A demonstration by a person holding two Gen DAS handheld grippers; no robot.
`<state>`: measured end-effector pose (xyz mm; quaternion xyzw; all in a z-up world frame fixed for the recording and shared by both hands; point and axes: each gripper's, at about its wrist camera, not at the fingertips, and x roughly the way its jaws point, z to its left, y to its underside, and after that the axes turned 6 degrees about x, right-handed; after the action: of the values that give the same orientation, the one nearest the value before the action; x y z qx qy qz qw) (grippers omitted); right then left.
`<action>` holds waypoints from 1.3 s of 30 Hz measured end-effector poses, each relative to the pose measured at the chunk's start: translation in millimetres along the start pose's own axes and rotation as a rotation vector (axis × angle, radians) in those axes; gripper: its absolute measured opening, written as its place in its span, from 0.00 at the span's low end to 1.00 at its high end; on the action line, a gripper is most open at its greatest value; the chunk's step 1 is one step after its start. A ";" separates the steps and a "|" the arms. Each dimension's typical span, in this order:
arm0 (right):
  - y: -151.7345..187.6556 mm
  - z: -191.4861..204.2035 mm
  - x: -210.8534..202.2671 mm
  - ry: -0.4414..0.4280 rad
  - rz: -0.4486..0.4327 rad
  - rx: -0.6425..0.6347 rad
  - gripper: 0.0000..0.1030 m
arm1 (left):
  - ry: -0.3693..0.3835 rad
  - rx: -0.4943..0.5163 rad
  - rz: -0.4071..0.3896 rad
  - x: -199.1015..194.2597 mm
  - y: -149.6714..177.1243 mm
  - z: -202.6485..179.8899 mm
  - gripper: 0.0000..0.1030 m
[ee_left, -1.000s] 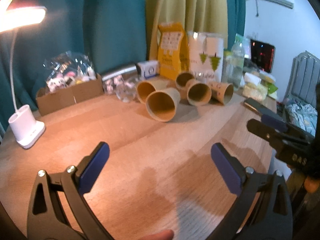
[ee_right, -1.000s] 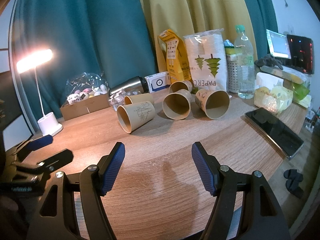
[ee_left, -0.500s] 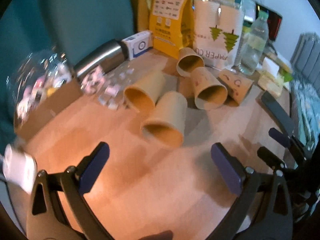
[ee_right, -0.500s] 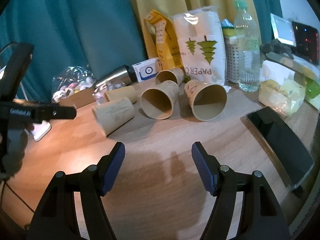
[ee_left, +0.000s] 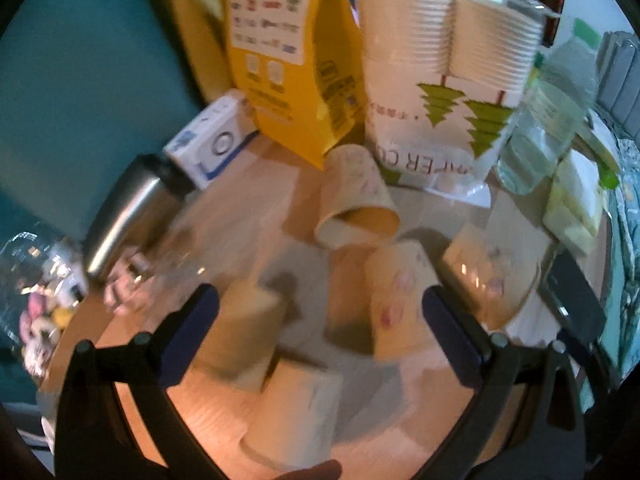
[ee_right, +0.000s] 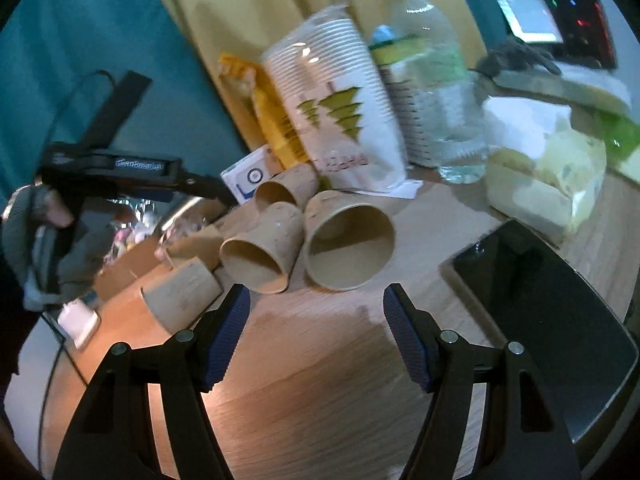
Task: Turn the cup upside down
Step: 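Move the left gripper down over the purple-printed paper cup standing mouth-down, then close the left gripper on the purple-printed cup and lift it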
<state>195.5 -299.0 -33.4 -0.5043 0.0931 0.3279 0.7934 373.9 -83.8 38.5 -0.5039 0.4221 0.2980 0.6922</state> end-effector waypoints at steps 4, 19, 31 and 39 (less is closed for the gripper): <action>-2.3 -13.0 -2.3 -0.020 -0.019 0.036 0.70 | 0.027 -0.007 0.049 29.8 -35.8 -7.9 1.00; -6.5 -47.9 -7.9 -0.043 -0.028 0.101 0.71 | 0.030 -0.018 0.156 102.6 -80.9 -15.6 0.92; -3.2 -42.0 -8.1 -0.004 -0.049 0.057 0.71 | 0.083 -0.023 0.141 84.7 -66.8 -12.4 0.63; 5.0 -24.2 -18.2 0.031 -0.101 0.011 0.70 | 0.149 -0.032 -0.006 3.3 -31.6 -5.7 0.63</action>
<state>182.9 -326.2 -39.8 -0.5091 0.0814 0.2792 0.8101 400.3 -99.2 48.9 -0.5371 0.4661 0.2644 0.6515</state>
